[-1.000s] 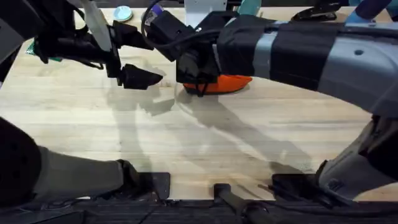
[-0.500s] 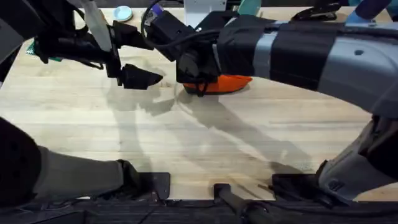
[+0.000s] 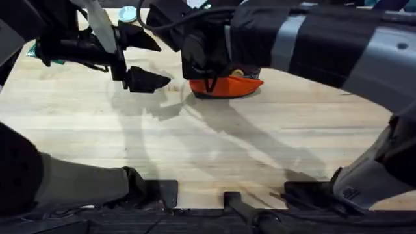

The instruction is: Unzip the bag, pick up the pens from the table one at a time and place them inside, then zip the bag closed.

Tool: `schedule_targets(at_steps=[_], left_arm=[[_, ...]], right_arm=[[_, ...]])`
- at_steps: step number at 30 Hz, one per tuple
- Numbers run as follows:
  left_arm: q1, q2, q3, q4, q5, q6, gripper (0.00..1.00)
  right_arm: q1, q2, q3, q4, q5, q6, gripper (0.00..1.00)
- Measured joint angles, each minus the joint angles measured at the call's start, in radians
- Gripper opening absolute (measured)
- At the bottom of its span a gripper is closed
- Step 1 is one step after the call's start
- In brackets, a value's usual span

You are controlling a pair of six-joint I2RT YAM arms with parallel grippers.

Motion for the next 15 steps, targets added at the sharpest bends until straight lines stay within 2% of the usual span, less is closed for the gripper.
schedule_targets(at_steps=[15], left_arm=[[0.000,0.000,0.000,0.020,0.041,0.000,0.995]], right_arm=[[0.000,0.000,0.005,-0.032,0.006,0.000,0.031]])
